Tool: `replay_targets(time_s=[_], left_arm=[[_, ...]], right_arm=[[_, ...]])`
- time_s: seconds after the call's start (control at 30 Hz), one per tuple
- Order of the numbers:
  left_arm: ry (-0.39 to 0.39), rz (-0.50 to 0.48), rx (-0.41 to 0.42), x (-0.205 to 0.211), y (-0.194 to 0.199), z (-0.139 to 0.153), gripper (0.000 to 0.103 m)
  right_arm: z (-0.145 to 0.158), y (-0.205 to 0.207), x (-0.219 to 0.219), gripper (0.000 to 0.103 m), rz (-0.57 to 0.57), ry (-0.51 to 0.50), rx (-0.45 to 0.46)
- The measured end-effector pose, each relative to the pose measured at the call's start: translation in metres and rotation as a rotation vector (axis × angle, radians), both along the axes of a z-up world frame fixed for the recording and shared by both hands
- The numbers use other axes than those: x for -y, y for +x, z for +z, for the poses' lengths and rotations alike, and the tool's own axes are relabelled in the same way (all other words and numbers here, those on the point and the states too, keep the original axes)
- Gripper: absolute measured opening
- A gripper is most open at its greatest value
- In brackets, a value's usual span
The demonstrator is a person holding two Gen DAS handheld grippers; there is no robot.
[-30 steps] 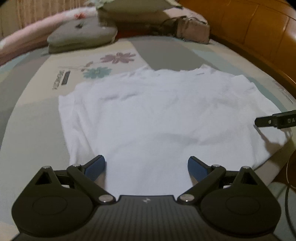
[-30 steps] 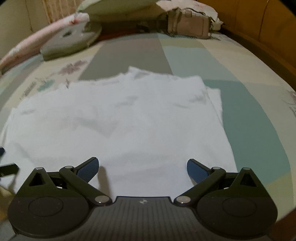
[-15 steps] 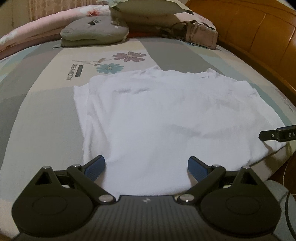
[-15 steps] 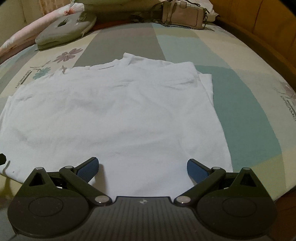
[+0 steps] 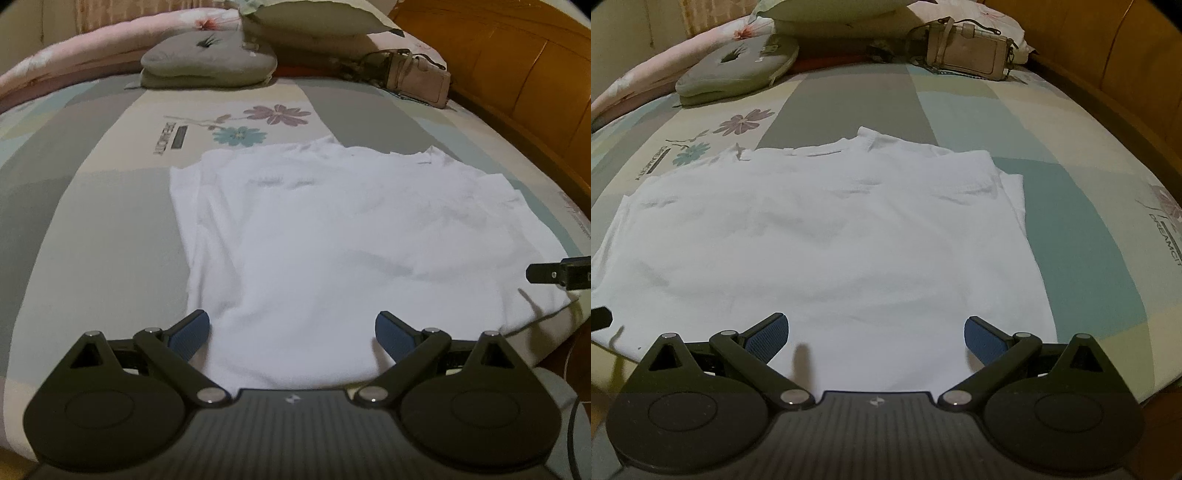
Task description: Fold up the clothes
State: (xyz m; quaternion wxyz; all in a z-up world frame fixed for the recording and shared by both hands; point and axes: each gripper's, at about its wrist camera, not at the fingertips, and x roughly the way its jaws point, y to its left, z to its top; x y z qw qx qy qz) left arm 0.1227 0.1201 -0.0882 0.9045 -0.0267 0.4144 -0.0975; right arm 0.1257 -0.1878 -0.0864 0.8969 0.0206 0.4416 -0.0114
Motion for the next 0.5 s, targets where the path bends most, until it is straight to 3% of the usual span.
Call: replay_targets(time_s=[0.33,0.5], left_arm=[[-0.013,0.005,0.062,-0.006,0.001,0.015,0.096],[0.001,0.059,0.005,-0.011,0.013,-0.002,0.096]], right_arm=[[-0.001,0.002,-0.004,0.103,0.004,0.014,-0.002],[0.001,0.002,-0.007,0.103,0.017,0.009,0.005]])
